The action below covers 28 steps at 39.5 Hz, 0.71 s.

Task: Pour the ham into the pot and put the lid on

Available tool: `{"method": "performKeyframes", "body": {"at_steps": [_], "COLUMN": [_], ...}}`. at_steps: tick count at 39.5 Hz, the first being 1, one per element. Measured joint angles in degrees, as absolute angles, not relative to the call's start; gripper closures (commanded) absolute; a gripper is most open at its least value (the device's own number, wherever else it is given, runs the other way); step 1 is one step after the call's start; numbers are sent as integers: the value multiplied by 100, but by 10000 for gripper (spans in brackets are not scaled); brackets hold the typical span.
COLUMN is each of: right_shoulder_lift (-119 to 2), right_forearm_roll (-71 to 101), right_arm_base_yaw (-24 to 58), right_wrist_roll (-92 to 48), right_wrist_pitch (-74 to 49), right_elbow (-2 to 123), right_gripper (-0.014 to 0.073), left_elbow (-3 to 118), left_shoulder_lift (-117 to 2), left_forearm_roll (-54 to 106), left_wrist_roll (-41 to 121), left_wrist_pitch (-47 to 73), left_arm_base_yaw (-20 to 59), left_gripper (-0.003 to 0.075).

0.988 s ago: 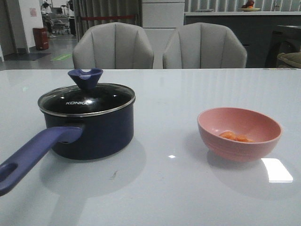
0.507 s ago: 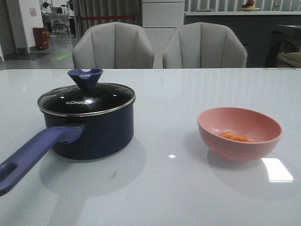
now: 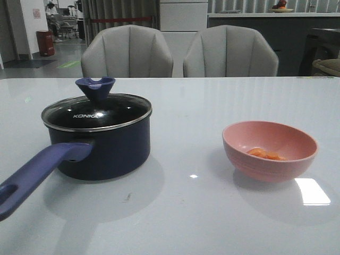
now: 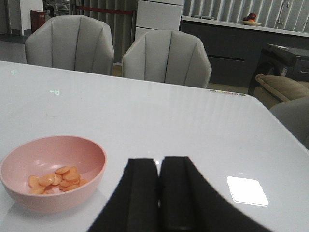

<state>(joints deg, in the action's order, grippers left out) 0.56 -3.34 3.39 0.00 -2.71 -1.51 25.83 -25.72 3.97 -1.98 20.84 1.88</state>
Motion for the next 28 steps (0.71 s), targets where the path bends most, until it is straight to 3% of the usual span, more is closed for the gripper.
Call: {"method": "performKeyframes", "body": {"at_steps": [17,28], "right_shoulder_lift": [56,56], "right_forearm_roll": [-334,-334], "right_arm_base_yaw": [339,339], "right_wrist_roll": [0,0], "right_wrist_pitch": [-271,-271], "right_elbow": [-151,-151], "right_gripper": [455,455], "left_elbow": [5072,6695], "left_shoulder_lift": [-5451,-7422], "left_forearm_roll": [488,598], "left_wrist_roll": [-198,-327], "left_wrist_pitch": [3473,4194], "left_arm_base_yaw": [707,1482], "left_gripper": [145,147]}}
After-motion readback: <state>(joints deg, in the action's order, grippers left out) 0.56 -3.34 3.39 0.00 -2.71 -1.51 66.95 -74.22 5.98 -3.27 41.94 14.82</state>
